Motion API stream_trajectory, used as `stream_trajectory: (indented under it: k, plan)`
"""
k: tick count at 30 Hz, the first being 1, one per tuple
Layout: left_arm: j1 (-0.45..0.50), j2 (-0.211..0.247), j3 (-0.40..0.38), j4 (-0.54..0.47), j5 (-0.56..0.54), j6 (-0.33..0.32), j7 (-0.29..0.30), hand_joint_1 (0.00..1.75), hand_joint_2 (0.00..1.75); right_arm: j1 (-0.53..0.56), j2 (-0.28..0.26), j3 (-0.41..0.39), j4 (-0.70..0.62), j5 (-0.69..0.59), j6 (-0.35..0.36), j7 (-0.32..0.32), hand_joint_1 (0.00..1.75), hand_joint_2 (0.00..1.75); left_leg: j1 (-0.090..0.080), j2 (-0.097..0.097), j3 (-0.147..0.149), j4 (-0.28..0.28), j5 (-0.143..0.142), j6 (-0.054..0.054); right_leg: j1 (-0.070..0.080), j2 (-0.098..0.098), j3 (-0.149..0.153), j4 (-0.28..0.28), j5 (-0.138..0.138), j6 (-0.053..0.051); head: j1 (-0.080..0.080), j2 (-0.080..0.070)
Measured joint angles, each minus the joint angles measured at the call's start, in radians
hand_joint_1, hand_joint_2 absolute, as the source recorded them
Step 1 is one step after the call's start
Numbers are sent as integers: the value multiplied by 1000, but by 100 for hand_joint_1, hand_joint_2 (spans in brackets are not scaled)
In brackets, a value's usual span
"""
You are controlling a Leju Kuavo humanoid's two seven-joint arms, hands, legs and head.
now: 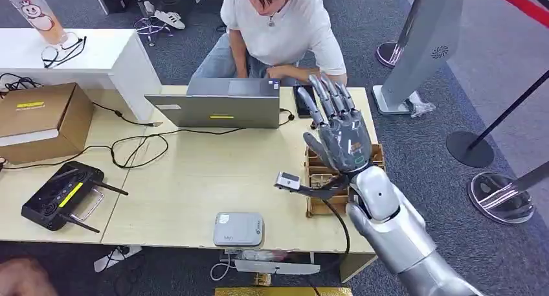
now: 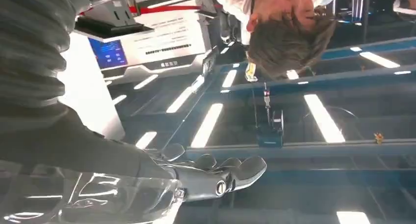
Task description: Pass the card to the sensor for recognition and then transmit it.
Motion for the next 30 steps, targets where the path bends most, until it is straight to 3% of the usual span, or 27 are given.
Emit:
stream_trajectory:
  k: [10, 20, 30]
  plan:
    - [0, -20, 0, 0, -2, 12, -23, 0, 0, 189, -111, -75, -164, 45, -26, 44, 0, 175, 0, -1, -1, 0, -1, 0, 0, -1, 0, 0, -1, 1, 0, 0]
    - [1, -21, 0, 0, -6, 12, -23, 0, 0, 437, -246, -206, -377, -5, 100, 44, 0, 175, -1, -2, -2, 0, -2, 3, 0, -2, -1, 0, -1, 2, 0, 0]
    - [-1, -21, -1, 0, -27, 4, -28, 0, 0, 567, -279, -267, -495, 18, 180, 55, 0, 175, 0, -1, -2, 0, -3, 2, 0, -2, 0, 0, -2, 2, 0, 0]
